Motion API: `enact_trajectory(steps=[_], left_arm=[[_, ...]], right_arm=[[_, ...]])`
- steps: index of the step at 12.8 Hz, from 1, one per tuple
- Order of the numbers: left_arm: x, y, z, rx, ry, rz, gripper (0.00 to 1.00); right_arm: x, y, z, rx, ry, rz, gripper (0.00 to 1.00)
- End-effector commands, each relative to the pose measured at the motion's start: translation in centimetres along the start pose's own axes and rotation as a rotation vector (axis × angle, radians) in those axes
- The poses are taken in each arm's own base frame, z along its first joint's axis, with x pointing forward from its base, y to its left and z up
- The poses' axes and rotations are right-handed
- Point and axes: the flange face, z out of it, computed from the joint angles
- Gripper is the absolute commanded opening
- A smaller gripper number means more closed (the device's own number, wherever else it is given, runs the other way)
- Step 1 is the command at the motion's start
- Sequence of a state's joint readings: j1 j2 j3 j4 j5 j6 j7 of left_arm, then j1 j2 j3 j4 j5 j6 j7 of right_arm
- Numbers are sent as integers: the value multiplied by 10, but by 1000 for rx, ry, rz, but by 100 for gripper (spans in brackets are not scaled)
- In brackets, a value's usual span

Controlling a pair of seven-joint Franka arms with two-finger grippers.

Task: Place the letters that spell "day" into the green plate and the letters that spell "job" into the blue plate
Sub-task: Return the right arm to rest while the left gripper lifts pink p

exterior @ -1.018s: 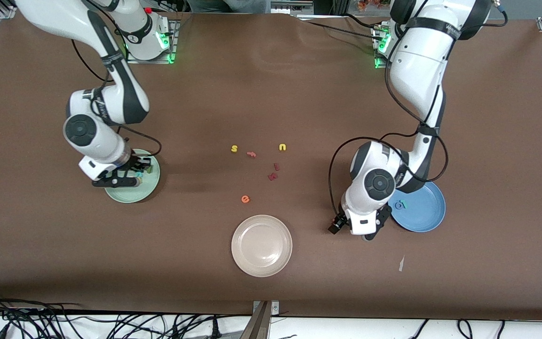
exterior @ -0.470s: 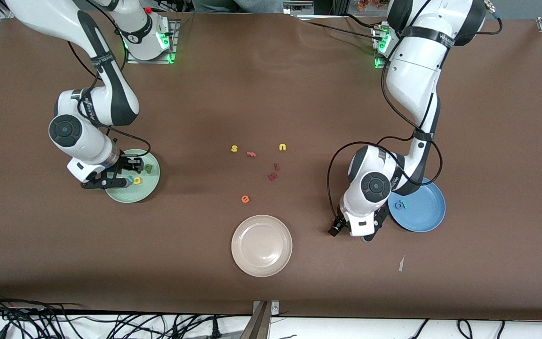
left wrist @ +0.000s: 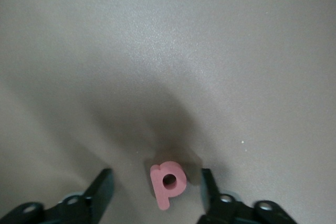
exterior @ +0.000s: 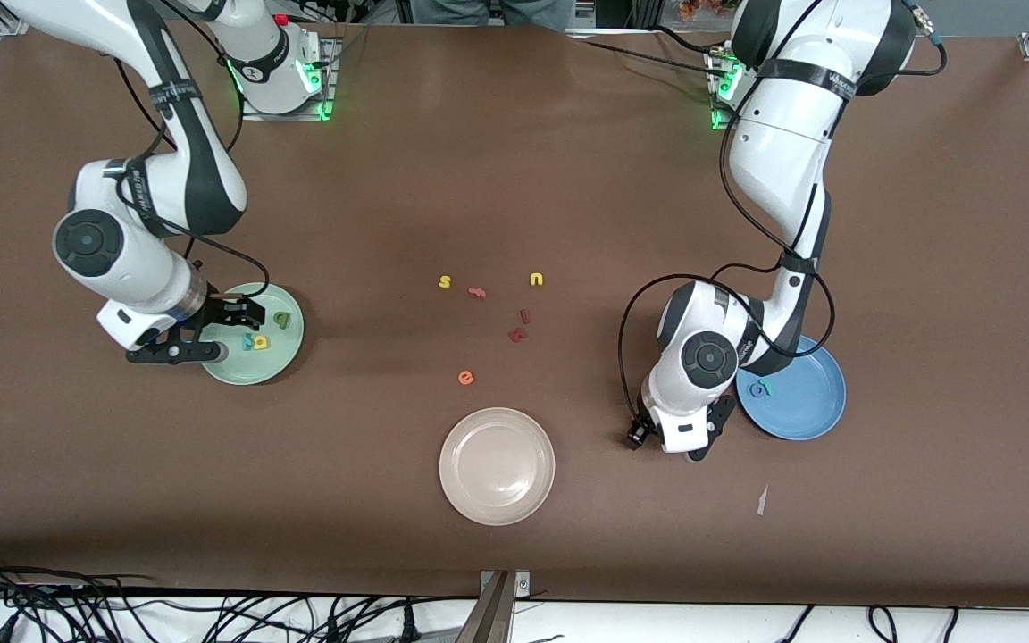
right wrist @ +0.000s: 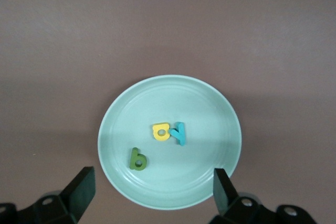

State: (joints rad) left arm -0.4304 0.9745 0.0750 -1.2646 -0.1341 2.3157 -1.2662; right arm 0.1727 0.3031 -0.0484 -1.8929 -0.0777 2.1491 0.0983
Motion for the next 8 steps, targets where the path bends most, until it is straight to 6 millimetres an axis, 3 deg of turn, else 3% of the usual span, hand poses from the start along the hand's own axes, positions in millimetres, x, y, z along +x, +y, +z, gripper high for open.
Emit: enact_trajectory(steps=[1,4,6,8], left_arm=[[2,5,3,-9,-2,-12,47],[-2,3,13,5,2,2,14],[-4,4,13,-4,5,5,3],[1,2,13,-1,5,11,0]], right_arm=[[10,2,-65,2,-16,-43,99],[8,6,-130,32,-26,-120,99],[2,16,-164,52,-25,-141,99],[-14,25,-199,56,-6,-141,99]])
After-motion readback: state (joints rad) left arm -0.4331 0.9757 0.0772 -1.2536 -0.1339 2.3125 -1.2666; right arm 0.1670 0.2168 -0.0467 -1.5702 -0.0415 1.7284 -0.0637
